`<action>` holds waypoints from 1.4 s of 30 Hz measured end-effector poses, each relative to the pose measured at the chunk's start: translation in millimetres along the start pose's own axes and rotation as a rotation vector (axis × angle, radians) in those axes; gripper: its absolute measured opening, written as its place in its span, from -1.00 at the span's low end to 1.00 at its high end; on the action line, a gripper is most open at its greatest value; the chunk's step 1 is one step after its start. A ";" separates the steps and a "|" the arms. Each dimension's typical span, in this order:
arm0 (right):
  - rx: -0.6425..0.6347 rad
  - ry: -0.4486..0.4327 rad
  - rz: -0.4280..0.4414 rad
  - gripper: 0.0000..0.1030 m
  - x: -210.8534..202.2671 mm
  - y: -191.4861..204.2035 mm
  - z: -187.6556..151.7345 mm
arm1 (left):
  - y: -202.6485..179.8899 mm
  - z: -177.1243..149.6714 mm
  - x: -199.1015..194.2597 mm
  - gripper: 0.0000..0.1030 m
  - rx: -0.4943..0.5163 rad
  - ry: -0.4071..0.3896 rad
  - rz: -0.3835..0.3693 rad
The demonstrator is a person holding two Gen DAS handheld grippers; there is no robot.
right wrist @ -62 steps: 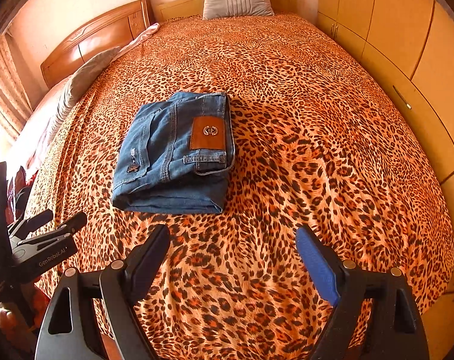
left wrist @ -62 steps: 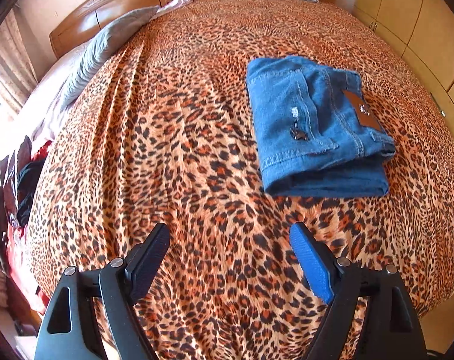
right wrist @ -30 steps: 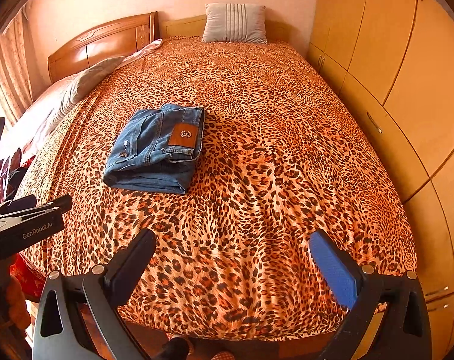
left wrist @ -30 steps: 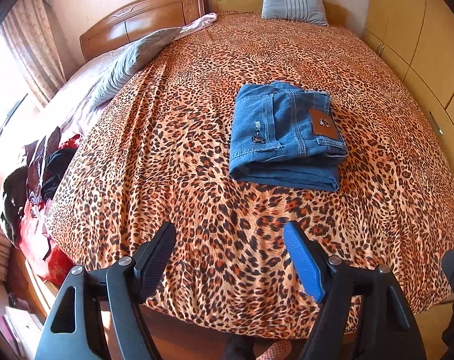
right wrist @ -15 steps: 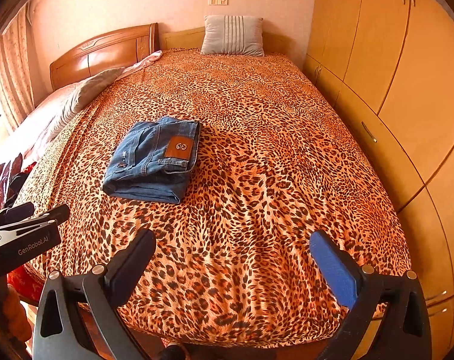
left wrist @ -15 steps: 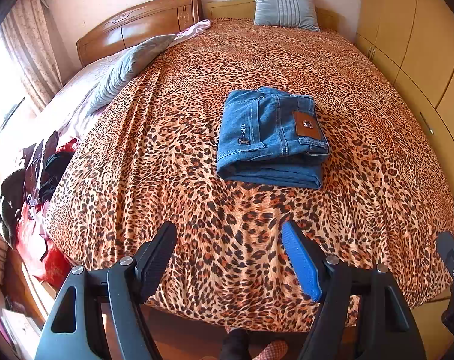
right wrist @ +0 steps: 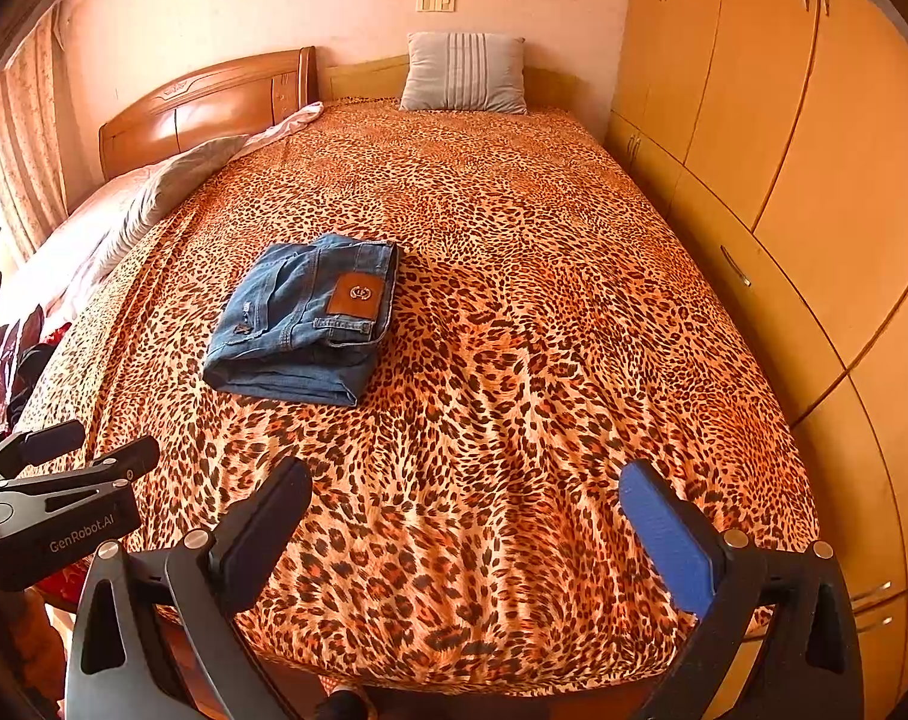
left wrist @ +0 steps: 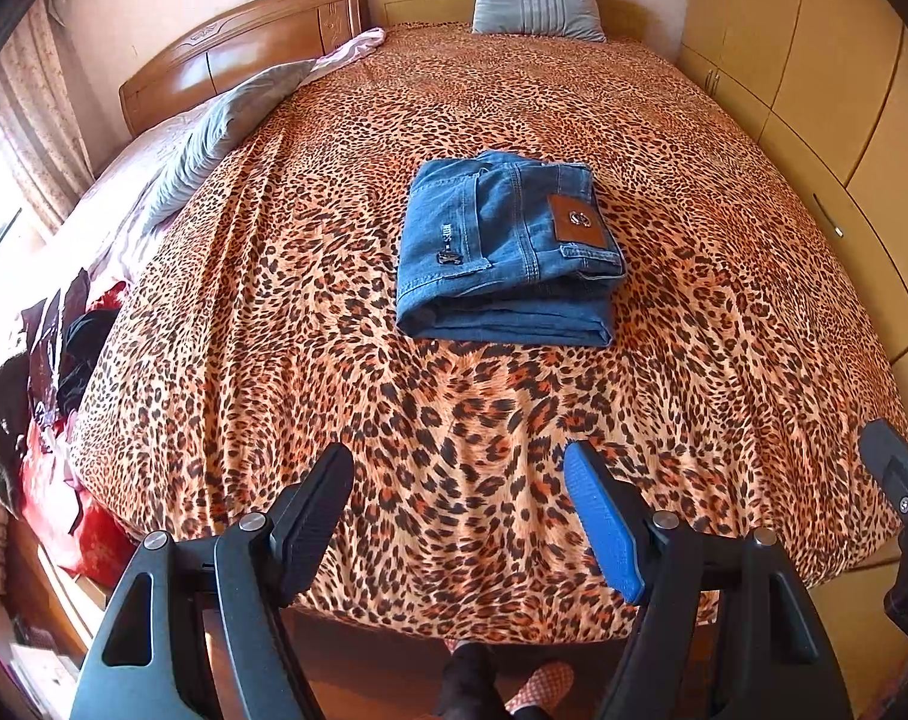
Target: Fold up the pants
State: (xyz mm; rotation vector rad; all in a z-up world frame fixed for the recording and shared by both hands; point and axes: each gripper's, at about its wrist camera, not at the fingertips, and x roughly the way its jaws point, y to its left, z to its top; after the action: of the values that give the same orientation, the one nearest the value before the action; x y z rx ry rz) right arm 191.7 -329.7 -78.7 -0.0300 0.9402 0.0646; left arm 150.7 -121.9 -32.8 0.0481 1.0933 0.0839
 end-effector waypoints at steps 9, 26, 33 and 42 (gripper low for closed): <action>-0.001 0.003 0.002 0.99 0.8 3.6 0.3 | -0.1 -1.9 0.1 0.40 0.003 -0.006 0.001; -0.006 0.030 0.005 0.99 6.9 7.9 -1.3 | -0.2 -0.9 -9.2 0.42 -0.027 -0.044 -0.008; -0.004 0.041 -0.001 0.99 9.6 7.8 -1.9 | 0.2 -0.1 -2.7 0.42 -0.020 -0.025 0.000; -0.002 0.058 -0.009 0.99 14.1 10.2 -2.5 | 1.1 -0.5 0.5 0.42 -0.021 -0.019 -0.003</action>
State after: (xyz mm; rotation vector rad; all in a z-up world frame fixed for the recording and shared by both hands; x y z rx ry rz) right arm 197.3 -319.0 -91.6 -0.0380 0.9982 0.0570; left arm 150.4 -120.7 -33.3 0.0284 1.0735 0.0915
